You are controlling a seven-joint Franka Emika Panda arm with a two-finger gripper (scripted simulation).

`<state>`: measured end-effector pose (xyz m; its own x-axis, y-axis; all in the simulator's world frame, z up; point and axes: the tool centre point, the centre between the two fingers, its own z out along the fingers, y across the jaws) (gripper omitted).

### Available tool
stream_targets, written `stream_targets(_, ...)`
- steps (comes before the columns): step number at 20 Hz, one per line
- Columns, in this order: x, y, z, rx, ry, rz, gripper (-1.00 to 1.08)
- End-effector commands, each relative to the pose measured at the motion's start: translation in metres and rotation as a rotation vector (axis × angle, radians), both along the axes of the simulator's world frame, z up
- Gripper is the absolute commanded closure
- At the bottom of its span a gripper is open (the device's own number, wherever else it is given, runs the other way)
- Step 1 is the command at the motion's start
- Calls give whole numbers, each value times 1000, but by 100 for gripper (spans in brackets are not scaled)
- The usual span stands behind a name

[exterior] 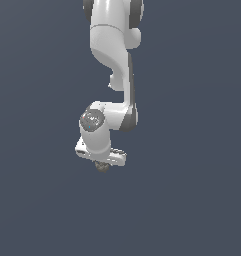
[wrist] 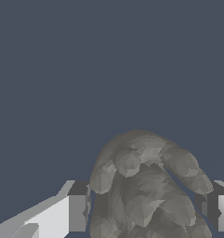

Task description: Pick up the object and move it to a goal position.

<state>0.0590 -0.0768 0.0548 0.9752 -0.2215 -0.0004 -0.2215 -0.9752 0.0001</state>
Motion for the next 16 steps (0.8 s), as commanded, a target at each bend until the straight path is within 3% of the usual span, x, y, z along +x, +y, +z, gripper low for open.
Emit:
stream_targets(1,0,1,1,0,0,0,108)
stream_targets(9,-6,15,23,0,0,0,108)
stream_targets(16,-19,47,68,0,0,0,108)
